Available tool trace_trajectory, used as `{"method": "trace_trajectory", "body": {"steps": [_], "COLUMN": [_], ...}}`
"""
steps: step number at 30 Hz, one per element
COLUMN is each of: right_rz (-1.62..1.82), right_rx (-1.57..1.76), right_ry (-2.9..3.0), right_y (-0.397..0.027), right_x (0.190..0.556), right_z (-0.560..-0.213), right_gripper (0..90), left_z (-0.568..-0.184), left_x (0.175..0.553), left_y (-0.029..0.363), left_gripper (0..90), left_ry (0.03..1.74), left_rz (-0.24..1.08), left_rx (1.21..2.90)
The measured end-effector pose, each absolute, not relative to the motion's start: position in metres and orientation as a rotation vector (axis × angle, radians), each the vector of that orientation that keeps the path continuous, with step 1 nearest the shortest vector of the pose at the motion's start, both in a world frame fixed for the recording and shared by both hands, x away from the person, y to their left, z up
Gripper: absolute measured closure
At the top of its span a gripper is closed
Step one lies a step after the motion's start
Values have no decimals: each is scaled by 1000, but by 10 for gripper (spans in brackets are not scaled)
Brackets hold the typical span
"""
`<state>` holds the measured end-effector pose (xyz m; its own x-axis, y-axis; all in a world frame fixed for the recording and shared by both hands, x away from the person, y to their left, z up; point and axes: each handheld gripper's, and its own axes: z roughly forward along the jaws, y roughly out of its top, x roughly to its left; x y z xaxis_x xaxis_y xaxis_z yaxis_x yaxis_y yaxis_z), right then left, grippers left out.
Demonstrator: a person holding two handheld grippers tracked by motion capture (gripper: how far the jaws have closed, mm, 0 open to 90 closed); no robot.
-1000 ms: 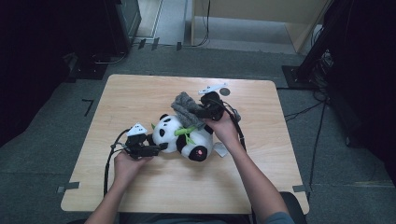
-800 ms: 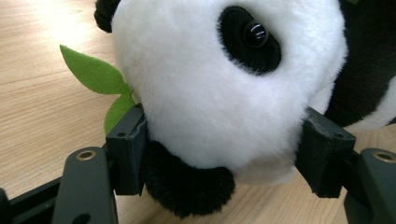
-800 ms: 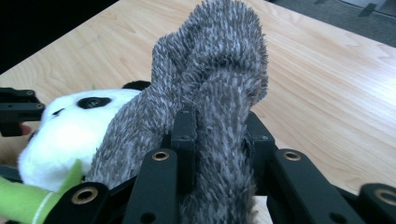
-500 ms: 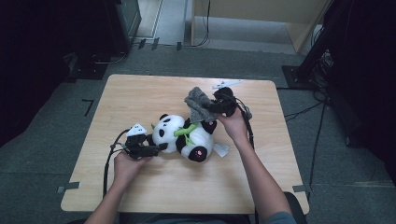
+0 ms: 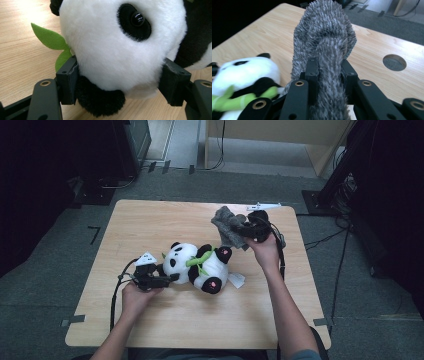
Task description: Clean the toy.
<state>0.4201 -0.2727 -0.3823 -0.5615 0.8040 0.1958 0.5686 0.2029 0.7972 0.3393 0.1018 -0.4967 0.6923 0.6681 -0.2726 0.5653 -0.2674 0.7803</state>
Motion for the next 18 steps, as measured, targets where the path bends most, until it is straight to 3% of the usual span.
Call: {"method": "trace_trajectory", "body": {"steps": [10,18], "right_rz": [1402,1452], "right_rx": [1153,1107], "right_ry": [2209,2278], "right_y": [-272,-261], "right_x": [376,351], "right_z": [-341,-342], "right_gripper": [736,734], "left_z": [-496,-497], "left_x": [339,340], "left_y": [101,102], "left_gripper": [289,289], "left_ry": [960,959], "left_rz": [138,127], "left_rx": [1951,1946]}}
